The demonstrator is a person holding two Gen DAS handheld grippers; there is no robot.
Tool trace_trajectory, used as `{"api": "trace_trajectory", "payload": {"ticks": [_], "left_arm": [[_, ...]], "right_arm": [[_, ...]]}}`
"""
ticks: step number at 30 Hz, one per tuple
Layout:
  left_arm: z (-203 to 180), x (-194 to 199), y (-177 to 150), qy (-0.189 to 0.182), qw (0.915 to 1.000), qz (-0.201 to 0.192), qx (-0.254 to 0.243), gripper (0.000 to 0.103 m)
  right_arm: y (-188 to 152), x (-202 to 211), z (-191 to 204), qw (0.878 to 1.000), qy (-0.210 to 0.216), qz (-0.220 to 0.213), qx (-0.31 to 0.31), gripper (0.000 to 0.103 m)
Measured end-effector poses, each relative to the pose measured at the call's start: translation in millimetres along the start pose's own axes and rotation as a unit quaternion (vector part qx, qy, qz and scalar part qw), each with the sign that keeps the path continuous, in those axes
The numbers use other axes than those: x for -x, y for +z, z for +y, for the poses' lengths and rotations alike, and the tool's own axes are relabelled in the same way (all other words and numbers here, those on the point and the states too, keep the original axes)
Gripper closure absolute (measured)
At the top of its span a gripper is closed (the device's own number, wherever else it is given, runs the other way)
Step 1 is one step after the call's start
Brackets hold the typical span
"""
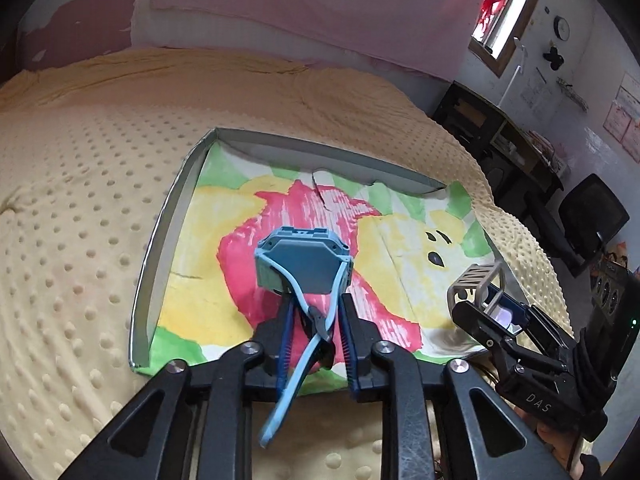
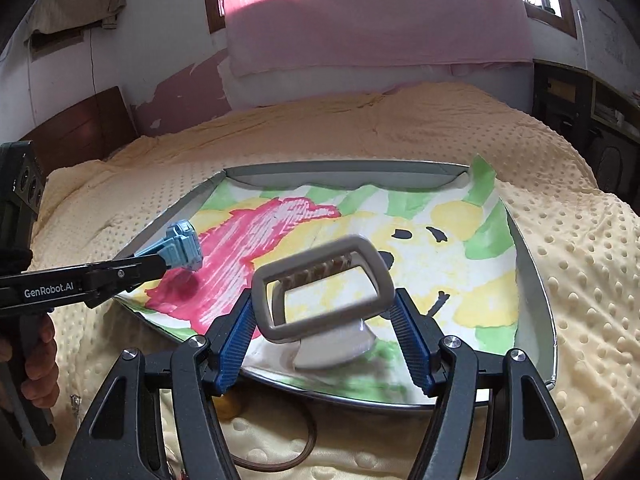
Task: Organize jewelry
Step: 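Carry the clip and watch into the tray and open both tools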
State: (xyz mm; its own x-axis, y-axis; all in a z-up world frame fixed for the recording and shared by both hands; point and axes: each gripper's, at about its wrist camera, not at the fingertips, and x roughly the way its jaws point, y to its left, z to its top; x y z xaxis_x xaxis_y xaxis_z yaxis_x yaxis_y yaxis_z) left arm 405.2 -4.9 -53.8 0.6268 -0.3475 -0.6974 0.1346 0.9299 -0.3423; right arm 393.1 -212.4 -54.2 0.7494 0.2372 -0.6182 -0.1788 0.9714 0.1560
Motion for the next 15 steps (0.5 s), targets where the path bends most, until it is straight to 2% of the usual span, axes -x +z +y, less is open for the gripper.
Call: {"api": "trace_trajectory", "payload": {"ticks": [4, 5, 6, 8, 9, 10, 11, 13, 14, 15], "left_arm": [[-1.6, 8.0, -5.8, 0.004, 0.9999, -0.013, -0.004, 0.071], [-2.7, 12.0, -7.8, 0.001, 0.9998, -0.017, -0.006, 0.069], [-3.1, 17.7, -9.9, -0.003, 0.9997, -0.022, -0.007, 0.066], [-4.6, 32.1, -15.1, -0.005, 0.9992, -0.039, -0.004, 0.054], [-5.8, 42.4, -18.4, -0.002, 0.9986, -0.053, -0.003, 0.042], [-8.8, 55.7, -23.0, 0.009, 0.9972, -0.074, -0.006, 0.034], [-11.8, 66.3, -26.2, 0.018, 0.9956, -0.091, -0.01, 0.031], [-21.8, 90.9, -36.1, 0.034, 0.9915, -0.122, -0.03, 0.017], [-27.9, 104.4, -42.4, 0.043, 0.9887, -0.137, -0.041, 0.011], [-33.8, 120.5, -50.7, 0.054, 0.9844, -0.16, -0.05, 0.0]], "right_arm": [[-2.0, 6.0, -1.6, 1.0, 0.007, -0.004, -0.006, 0.04], [-2.8, 10.9, -4.3, 1.0, 0.001, -0.008, -0.008, 0.037], [-4.9, 18.7, -6.3, 1.0, -0.011, -0.018, -0.012, 0.027], [-9.0, 36.6, -10.5, 0.999, -0.009, -0.038, -0.023, 0.025], [-11.1, 45.1, -12.6, 0.998, -0.008, -0.047, -0.029, 0.025], [-14.3, 59.2, -14.0, 0.997, -0.006, -0.063, -0.035, 0.024], [-17.4, 74.3, -14.1, 0.996, -0.004, -0.08, -0.038, 0.022], [-22.1, 97.7, -12.4, 0.994, -0.003, -0.102, -0.038, 0.01], [-25.1, 111.7, -10.1, 0.992, -0.005, -0.117, -0.036, 0.007], [-28.5, 129.2, -7.1, 0.99, -0.005, -0.134, -0.033, 0.004]]}}
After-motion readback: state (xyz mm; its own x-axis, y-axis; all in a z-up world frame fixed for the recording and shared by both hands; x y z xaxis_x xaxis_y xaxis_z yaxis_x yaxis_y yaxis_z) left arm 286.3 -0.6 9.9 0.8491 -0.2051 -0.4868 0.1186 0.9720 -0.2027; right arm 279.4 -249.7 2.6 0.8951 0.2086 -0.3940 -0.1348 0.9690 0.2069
